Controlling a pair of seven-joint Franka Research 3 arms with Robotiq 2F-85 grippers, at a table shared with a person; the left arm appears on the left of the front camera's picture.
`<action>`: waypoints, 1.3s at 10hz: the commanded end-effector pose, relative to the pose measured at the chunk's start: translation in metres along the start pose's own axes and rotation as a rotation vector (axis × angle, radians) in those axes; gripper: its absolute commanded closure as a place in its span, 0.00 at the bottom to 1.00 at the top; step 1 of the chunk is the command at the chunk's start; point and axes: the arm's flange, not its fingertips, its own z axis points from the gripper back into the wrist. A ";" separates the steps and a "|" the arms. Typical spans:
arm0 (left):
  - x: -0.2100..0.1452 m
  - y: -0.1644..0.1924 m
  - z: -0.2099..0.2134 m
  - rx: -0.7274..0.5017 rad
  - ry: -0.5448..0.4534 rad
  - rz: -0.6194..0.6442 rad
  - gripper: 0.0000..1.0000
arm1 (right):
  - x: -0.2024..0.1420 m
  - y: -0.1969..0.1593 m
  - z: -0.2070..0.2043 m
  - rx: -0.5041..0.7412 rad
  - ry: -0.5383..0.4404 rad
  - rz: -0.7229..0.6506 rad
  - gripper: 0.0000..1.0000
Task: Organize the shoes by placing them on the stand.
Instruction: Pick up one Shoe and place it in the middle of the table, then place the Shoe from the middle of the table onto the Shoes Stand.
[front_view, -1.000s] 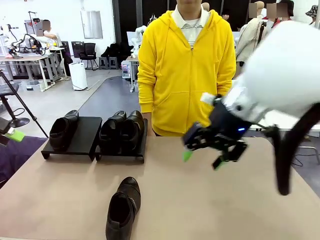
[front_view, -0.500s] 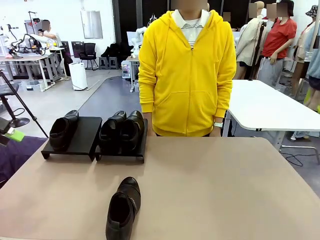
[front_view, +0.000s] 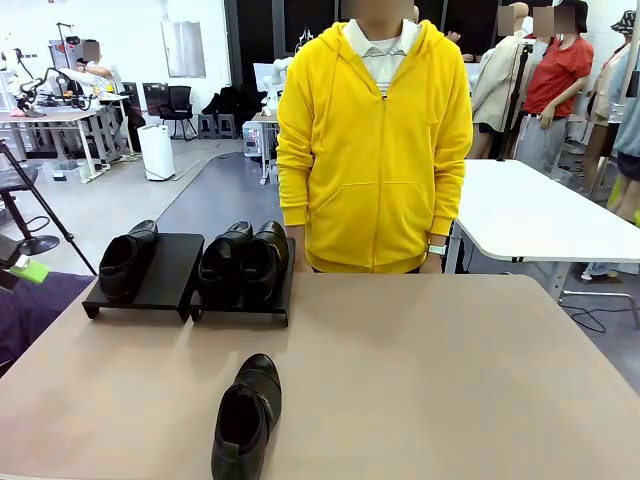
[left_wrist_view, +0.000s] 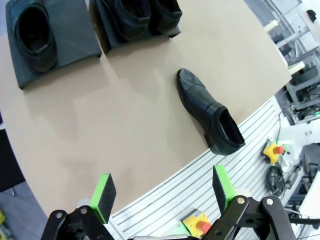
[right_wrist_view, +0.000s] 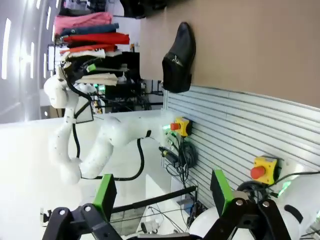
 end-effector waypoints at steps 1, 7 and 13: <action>0.000 0.000 0.001 0.006 0.007 0.007 0.00 | -0.002 0.003 0.005 0.014 -0.006 0.035 0.00; 0.000 0.000 0.001 0.006 0.007 0.007 0.00 | -0.002 0.003 0.005 0.014 -0.006 0.035 0.00; 0.057 -0.103 -0.081 0.167 0.149 0.037 0.00 | -0.002 0.003 0.005 0.014 -0.006 0.035 0.00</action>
